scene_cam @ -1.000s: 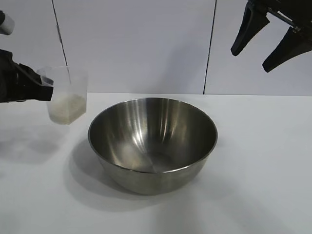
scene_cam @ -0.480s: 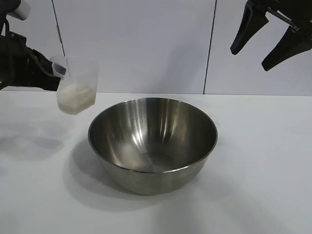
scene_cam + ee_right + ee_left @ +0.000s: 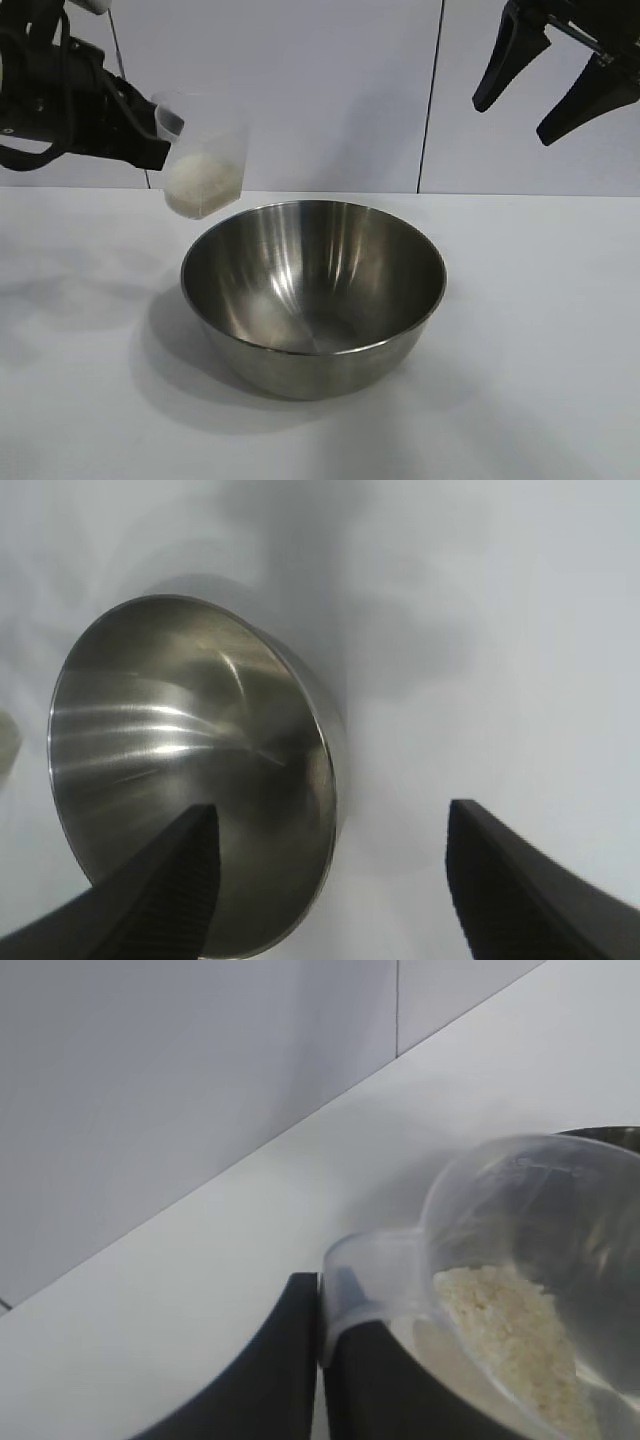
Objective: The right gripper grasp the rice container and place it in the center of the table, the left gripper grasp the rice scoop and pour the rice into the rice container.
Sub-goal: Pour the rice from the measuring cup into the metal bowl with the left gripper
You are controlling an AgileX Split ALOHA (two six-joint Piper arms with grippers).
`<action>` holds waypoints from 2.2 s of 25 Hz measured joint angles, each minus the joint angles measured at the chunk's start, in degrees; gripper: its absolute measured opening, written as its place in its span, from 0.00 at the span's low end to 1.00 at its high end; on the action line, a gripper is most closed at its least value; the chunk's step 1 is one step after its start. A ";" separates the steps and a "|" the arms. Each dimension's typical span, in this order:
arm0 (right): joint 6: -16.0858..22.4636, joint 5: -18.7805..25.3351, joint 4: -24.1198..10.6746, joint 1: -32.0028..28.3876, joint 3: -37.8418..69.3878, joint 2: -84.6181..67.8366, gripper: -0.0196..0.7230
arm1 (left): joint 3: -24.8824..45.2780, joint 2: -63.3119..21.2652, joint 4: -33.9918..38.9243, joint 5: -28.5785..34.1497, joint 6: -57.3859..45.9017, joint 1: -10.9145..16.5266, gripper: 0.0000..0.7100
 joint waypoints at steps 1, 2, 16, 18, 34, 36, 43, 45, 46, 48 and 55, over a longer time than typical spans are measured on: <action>0.00 0.00 0.01 0.00 0.00 0.00 0.63 | 0.00 0.00 0.00 0.04 0.00 -0.42 0.01; 0.00 0.00 0.06 0.00 0.00 0.00 0.63 | 0.00 0.00 0.00 0.04 0.00 -0.61 0.01; 0.00 0.00 0.07 0.00 0.00 0.00 0.63 | 0.00 0.00 0.14 0.43 13.83 -3.51 0.01; 0.00 0.00 0.07 0.00 0.00 0.00 0.63 | -0.37 0.00 -0.41 1.33 17.51 -3.51 0.01; -0.04 -0.12 0.54 0.00 0.00 0.00 0.63 | -7.04 0.47 -2.11 14.20 31.18 -6.49 0.01; -0.04 -0.14 0.60 0.00 0.00 0.00 0.63 | -7.04 0.47 -2.17 14.53 32.93 -7.34 0.01; -0.04 -0.14 0.98 0.00 0.00 0.00 0.63 | -7.04 0.47 -2.23 17.02 36.42 -7.50 0.01; -0.04 -0.14 0.98 0.00 0.00 0.00 0.63 | -7.04 0.47 -2.28 17.14 36.91 -7.50 0.01; -0.04 -0.14 0.98 0.00 0.00 0.00 0.63 | -7.18 0.47 -2.33 17.32 37.35 -7.50 0.01; -0.04 -0.14 0.98 0.00 0.00 0.00 0.63 | -8.02 0.47 -2.38 18.42 38.27 -7.98 0.01; -0.04 -0.14 1.15 0.00 0.00 0.00 0.63 | -11.18 0.47 -2.38 19.33 43.07 -10.63 0.01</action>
